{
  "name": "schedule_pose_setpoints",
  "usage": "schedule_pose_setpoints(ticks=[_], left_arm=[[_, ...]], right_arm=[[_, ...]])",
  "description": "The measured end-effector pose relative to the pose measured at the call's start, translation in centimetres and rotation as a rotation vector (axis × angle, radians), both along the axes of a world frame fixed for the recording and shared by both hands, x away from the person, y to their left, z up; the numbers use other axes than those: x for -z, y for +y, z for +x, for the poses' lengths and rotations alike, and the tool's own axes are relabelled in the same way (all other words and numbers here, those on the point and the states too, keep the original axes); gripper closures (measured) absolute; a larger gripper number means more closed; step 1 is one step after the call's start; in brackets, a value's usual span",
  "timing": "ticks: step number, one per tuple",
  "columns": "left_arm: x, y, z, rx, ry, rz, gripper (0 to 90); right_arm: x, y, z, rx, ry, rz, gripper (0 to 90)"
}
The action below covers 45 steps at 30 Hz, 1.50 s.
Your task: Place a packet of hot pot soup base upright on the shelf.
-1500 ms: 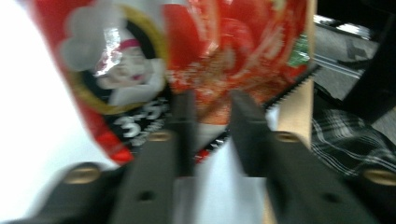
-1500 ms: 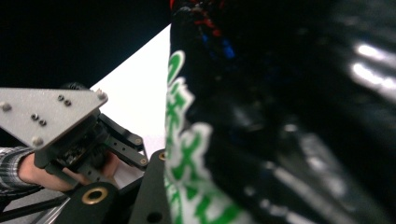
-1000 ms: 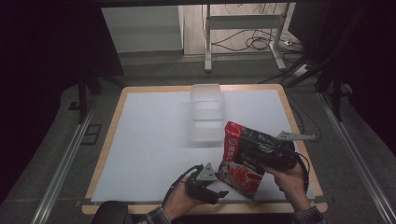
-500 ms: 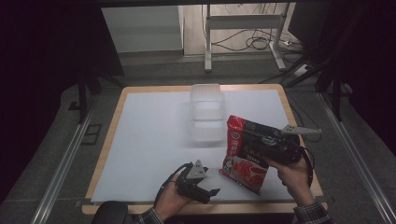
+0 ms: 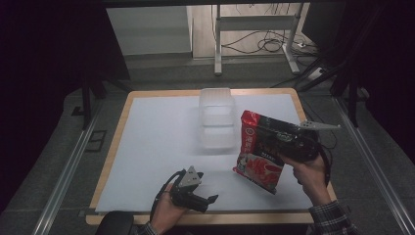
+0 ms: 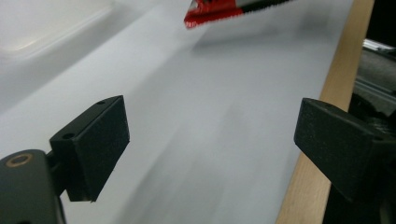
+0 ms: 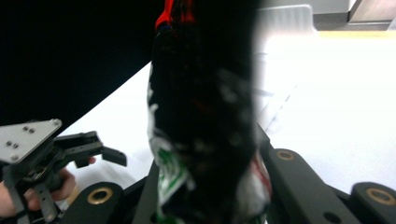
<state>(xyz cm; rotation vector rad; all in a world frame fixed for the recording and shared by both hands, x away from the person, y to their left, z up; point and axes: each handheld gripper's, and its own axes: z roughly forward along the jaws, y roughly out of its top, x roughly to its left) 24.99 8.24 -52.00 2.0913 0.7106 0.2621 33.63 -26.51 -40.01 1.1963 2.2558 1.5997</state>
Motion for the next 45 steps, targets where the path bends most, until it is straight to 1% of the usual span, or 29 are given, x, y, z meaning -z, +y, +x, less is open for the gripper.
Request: schedule_pose_setpoints(ticks=[4, 6, 8, 9, 13, 17, 18, 19, 22, 24, 26, 28, 32, 33, 35, 36, 39, 41, 42, 45], left_arm=[[-0.3, 0.6, -0.3, -0.007, -0.02, -0.008, 9.9], [-0.3, 0.8, -0.4, -0.014, -0.025, -0.002, 9.1], [-0.3, 1.0, -0.5, -0.028, -0.029, 0.012, 8.6], [-0.3, 1.0, -0.5, -0.028, -0.029, 0.012, 8.5], [-0.2, 1.1, -0.6, -0.034, -0.033, 0.021, 7.8], [-0.4, 1.2, -0.9, -0.029, -0.044, 0.017, 7.6], [-0.4, 1.2, -1.0, -0.031, -0.047, 0.019, 7.4], [-0.4, 1.2, -1.1, -0.032, -0.048, 0.022, 7.4], [-0.3, 1.3, -1.1, -0.039, -0.048, 0.032, 6.5], [-0.3, 1.3, -1.2, -0.044, -0.048, 0.037, 5.7], [-0.3, 1.5, -1.2, -0.049, -0.048, 0.039, 5.4], [-0.3, 1.6, -1.1, -0.055, -0.045, 0.038, 4.6], [-0.3, 2.0, -1.1, -0.075, -0.04, 0.037, 3.8], [-0.3, 2.0, -1.1, -0.075, -0.04, 0.037, 3.6], [-0.2, 2.1, -1.1, -0.079, -0.034, 0.037, 2.9], [-0.2, 2.1, -1.0, -0.08, -0.035, 0.041, 2.9], [-0.1, 2.2, -1.0, -0.083, -0.031, 0.044, 2.1], [-0.1, 2.2, -1.0, -0.086, -0.035, 0.047, 1.3], [-0.1, 2.2, -0.9, -0.088, -0.038, 0.048, 1.3], [-0.1, 2.4, -0.8, -0.094, -0.037, 0.047, 0.5]], right_arm=[[-0.6, -0.3, 0.7, 0.021, -0.012, 0.01, 76.0], [-1.1, -0.6, 1.2, 0.036, -0.019, 0.015, 75.9], [-1.3, -0.7, 1.5, 0.046, -0.017, 0.017, 75.9], [-1.3, -0.7, 1.5, 0.046, -0.017, 0.017, 75.9], [-1.7, -0.8, 2.2, 0.056, -0.023, 0.011, 76.0], [-2.1, -0.8, 2.8, 0.071, -0.028, 0.0, 76.0], [-2.3, -0.9, 3.2, 0.079, -0.032, -0.004, 76.0], [-2.3, -0.9, 3.2, 0.079, -0.032, -0.004, 76.0], [-2.7, -1.1, 3.9, 0.094, -0.041, -0.002, 76.0], [-3.1, -1.3, 4.8, 0.111, -0.047, 0.006, 75.9], [-3.3, -1.3, 5.1, 0.115, -0.047, 0.009, 76.0], [-3.8, -1.3, 6.1, 0.13, -0.051, 0.012, 76.0], [-4.3, -1.1, 7.2, 0.145, -0.061, 0.012, 76.0], [-4.3, -1.1, 7.2, 0.145, -0.061, 0.012, 76.0], [-4.5, -0.9, 8.0, 0.151, -0.068, 0.01, 76.0], [-4.5, -0.9, 8.0, 0.151, -0.068, 0.01, 76.0], [-4.6, -0.6, 8.9, 0.158, -0.072, 0.009, 76.0], [-4.6, -0.3, 9.8, 0.166, -0.081, 0.008, 76.0], [-4.6, -0.3, 9.8, 0.166, -0.081, 0.008, 76.0], [-4.7, 0.0, 10.6, 0.173, -0.088, 0.012, 76.0]])
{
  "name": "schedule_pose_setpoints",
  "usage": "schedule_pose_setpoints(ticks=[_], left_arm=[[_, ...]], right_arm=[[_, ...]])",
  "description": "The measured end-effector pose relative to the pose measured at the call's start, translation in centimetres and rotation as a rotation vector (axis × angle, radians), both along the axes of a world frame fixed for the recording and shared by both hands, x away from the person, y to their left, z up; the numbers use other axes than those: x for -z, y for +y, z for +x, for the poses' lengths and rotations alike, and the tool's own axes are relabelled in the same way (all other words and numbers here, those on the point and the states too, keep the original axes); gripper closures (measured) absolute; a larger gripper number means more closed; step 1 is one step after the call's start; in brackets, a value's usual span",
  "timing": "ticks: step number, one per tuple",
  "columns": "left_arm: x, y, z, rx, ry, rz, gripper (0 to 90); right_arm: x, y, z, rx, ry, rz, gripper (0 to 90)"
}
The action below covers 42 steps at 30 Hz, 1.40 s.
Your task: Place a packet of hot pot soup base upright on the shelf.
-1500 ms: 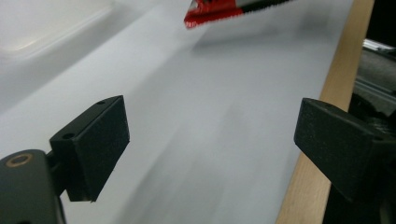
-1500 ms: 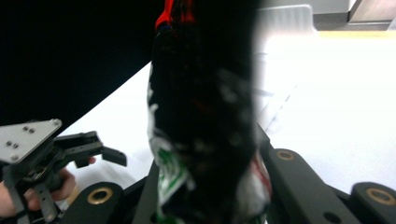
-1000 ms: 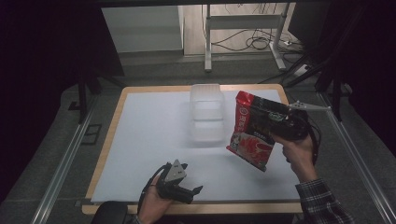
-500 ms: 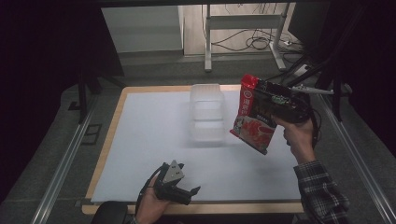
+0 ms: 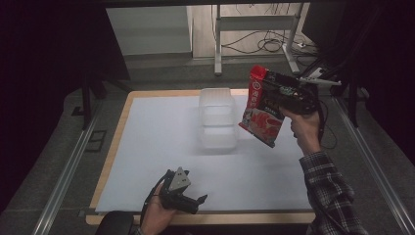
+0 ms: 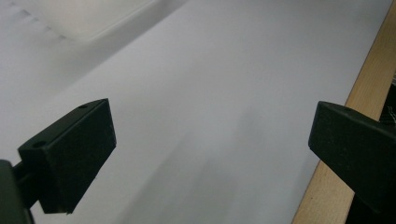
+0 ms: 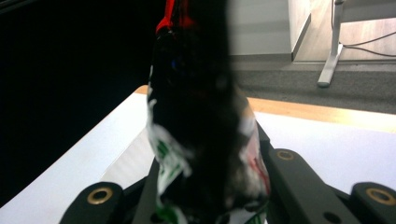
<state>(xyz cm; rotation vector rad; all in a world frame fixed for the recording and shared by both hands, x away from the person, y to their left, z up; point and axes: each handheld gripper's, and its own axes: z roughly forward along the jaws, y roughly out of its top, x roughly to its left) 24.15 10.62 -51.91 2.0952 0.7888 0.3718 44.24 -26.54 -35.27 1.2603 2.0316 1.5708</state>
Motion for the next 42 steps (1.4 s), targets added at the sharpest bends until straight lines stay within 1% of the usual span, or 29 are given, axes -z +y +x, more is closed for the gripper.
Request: schedule_pose_setpoints(ticks=[2, 4, 5, 6, 8, 9, 10, 12, 13, 16, 17, 18, 19, 21, 22, 24, 26, 29, 30, 35, 37, 40, 42], left_arm=[[0.0, 0.1, 0.1, -0.004, 0.001, -0.003, 0.0], [0.0, 0.2, 0.1, -0.007, 0.003, -0.009, 0.0], [0.0, 0.2, 0.1, -0.009, 0.004, -0.015, 0.0], [0.0, 0.2, 0.1, -0.008, 0.005, -0.017, 0.0], [0.0, 0.2, 0.1, -0.009, 0.004, -0.018, 0.0], [0.0, 0.2, 0.1, -0.009, 0.004, -0.018, 0.0], [0.0, 0.2, 0.1, -0.008, 0.003, -0.019, 0.0], [0.1, 0.3, 0.1, -0.008, -0.003, -0.021, 0.0], [0.1, 0.3, 0.1, -0.005, -0.006, -0.021, 0.0], [0.1, 0.3, 0.1, -0.003, -0.015, -0.017, 0.0], [0.1, 0.3, 0.1, -0.003, -0.017, -0.018, 0.0], [0.1, 0.3, 0.1, -0.003, -0.018, -0.018, 0.0], [0.1, 0.4, 0.1, -0.004, -0.023, -0.02, 0.0], [0.1, 0.4, 0.1, -0.004, -0.025, -0.021, 0.0], [0.1, 0.4, 0.1, -0.003, -0.025, -0.022, 0.0], [0.1, 0.3, 0.1, -0.002, -0.026, -0.018, 0.0], [0.1, 0.3, 0.1, -0.002, -0.027, -0.017, 0.0], [0.1, 0.3, 0.1, -0.002, -0.03, -0.017, 0.0], [0.1, 0.3, 0.1, -0.003, -0.032, -0.018, 0.0], [0.1, 0.4, 0.1, -0.002, -0.035, -0.018, 0.0], [0.1, 0.4, 0.1, -0.003, -0.033, -0.014, 0.0], [0.1, 0.4, 0.1, -0.003, -0.034, -0.02, 0.0], [0.1, 0.4, 0.1, -0.002, -0.037, -0.016, 0.0]], right_arm=[[0.0, 0.1, 0.6, 0.003, -0.006, 0.005, 76.0], [0.0, 0.3, 1.1, 0.01, -0.002, 0.013, 76.0], [0.0, 0.4, 1.7, 0.013, -0.002, 0.017, 76.0], [0.0, 0.4, 1.7, 0.013, -0.002, 0.017, 76.0], [0.2, 0.7, 2.6, 0.018, -0.001, 0.027, 76.0], [0.2, 0.7, 2.6, 0.018, -0.001, 0.027, 76.0], [0.4, 0.9, 3.1, 0.02, -0.001, 0.037, 76.0], [0.5, 1.0, 3.4, 0.02, -0.001, 0.045, 76.0], [0.7, 1.2, 3.9, 0.017, -0.008, 0.052, 76.0], [1.0, 1.7, 4.7, 0.014, -0.011, 0.055, 76.0], [1.1, 1.9, 5.0, 0.011, -0.012, 0.049, 76.0], [1.1, 1.9, 5.0, 0.011, -0.012, 0.049, 76.0], [1.2, 2.3, 5.5, 0.014, -0.011, 0.045, 76.0], [1.3, 2.6, 6.0, 0.017, -0.012, 0.043, 76.0], [1.3, 2.6, 6.0, 0.017, -0.012, 0.043, 76.0], [1.4, 3.0, 6.8, 0.022, -0.023, 0.05, 76.1], [1.5, 3.1, 7.0, 0.024, -0.024, 0.056, 76.1], [1.8, 3.7, 8.0, 0.019, -0.033, 0.071, 76.1], [1.8, 3.7, 8.0, 0.019, -0.033, 0.071, 76.1], [2.0, 4.6, 9.2, 0.017, -0.04, 0.065, 76.1], [2.1, 4.9, 9.5, 0.019, -0.042, 0.071, 76.1], [2.4, 5.3, 10.1, 0.022, -0.039, 0.075, 76.2], [2.6, 5.5, 10.5, 0.016, -0.045, 0.07, 76.1]])
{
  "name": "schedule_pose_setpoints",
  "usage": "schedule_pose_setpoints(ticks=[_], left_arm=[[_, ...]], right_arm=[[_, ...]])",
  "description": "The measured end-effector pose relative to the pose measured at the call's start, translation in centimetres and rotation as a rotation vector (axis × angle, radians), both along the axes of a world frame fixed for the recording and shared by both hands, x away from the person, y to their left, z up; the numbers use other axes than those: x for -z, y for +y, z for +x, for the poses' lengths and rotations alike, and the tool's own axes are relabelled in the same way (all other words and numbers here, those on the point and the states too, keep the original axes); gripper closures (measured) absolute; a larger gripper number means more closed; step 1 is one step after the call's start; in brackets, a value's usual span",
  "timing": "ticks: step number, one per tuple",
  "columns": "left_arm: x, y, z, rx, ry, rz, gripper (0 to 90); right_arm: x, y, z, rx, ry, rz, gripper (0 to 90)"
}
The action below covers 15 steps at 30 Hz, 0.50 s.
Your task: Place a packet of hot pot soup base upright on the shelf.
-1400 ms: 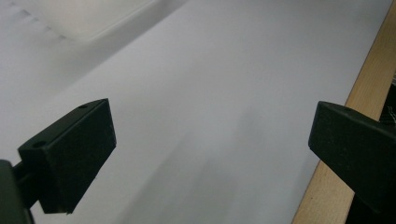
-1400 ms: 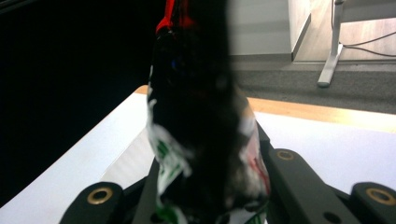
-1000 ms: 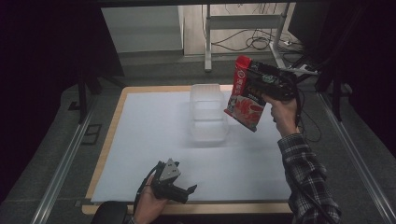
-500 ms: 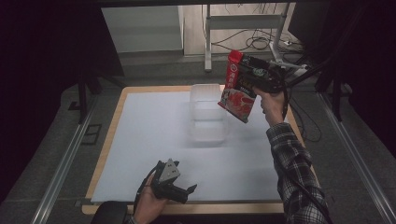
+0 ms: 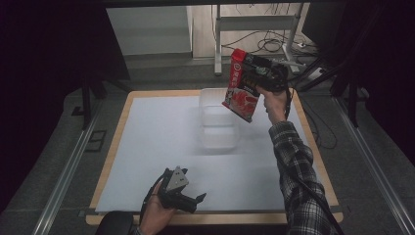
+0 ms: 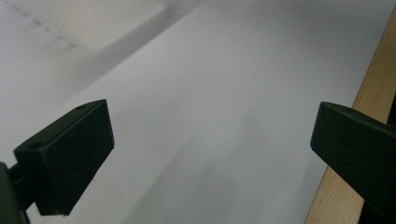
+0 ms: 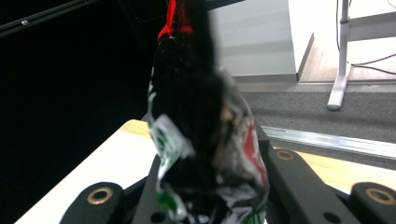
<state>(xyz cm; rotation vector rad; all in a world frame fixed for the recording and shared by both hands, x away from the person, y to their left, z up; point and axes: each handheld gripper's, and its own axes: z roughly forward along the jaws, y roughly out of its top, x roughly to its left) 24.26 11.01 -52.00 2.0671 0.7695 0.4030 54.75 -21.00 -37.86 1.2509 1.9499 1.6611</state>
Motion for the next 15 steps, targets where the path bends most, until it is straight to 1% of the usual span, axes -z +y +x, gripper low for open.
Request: schedule_pose_setpoints(ticks=[6, 8, 15], left_arm=[[-0.1, 0.1, 0.0, -0.005, -0.002, -0.012, 0.0], [-0.1, 0.2, 0.0, -0.007, -0.003, -0.012, 0.0], [-0.1, 0.2, 0.1, -0.006, -0.003, -0.008, 0.0]], right_arm=[[0.7, 1.0, 1.2, 0.002, 0.0, 0.006, 76.2], [0.9, 1.2, 1.4, 0.002, 0.0, 0.006, 76.3], [1.0, 2.3, 2.3, -0.002, -0.011, -0.012, 76.3]])
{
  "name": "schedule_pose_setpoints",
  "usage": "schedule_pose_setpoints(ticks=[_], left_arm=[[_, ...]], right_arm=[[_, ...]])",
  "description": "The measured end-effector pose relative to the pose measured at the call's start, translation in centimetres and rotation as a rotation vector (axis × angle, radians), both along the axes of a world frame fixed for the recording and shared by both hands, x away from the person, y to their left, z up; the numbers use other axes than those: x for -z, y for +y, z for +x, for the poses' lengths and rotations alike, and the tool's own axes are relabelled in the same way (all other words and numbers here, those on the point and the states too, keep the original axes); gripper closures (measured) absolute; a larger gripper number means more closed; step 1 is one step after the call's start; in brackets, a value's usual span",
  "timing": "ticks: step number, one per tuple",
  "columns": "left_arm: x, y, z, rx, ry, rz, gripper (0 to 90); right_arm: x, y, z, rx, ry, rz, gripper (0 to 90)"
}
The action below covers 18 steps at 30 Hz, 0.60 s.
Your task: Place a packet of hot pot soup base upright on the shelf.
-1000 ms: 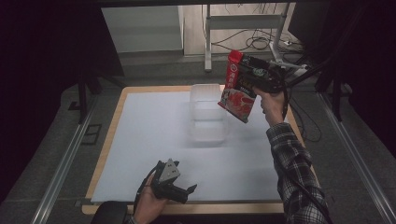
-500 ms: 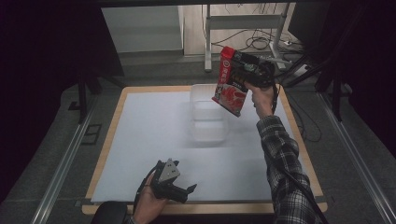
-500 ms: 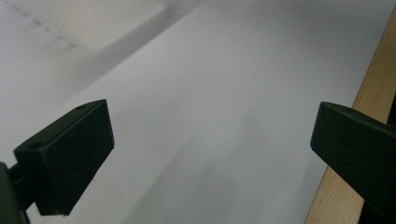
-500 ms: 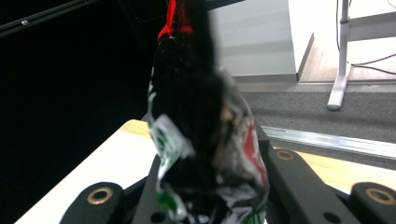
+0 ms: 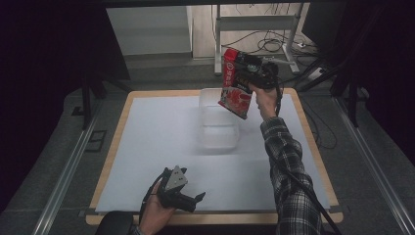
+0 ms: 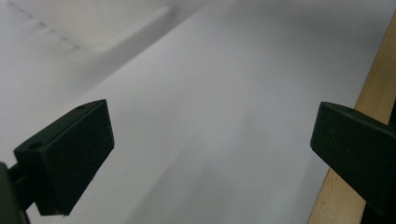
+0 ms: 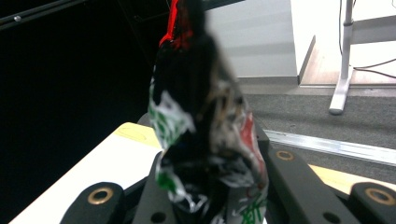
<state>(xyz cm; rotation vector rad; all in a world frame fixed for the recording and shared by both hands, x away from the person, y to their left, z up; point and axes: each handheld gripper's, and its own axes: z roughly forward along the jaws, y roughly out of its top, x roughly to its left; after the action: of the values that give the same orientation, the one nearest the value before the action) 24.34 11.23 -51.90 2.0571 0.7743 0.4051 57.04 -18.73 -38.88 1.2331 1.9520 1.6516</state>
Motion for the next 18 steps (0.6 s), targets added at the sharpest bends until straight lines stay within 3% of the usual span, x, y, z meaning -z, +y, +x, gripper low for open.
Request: schedule_pose_setpoints(ticks=[11, 18], left_arm=[[0.1, 0.0, 0.1, 0.001, 0.006, 0.01, 0.0], [0.0, 0.0, 0.0, 0.005, 0.005, 0.009, 0.0]], right_arm=[[-0.1, 2.7, 1.3, -0.021, -0.03, -0.013, 76.7], [0.7, 4.7, 1.7, -0.047, -0.043, -0.027, 76.7]])
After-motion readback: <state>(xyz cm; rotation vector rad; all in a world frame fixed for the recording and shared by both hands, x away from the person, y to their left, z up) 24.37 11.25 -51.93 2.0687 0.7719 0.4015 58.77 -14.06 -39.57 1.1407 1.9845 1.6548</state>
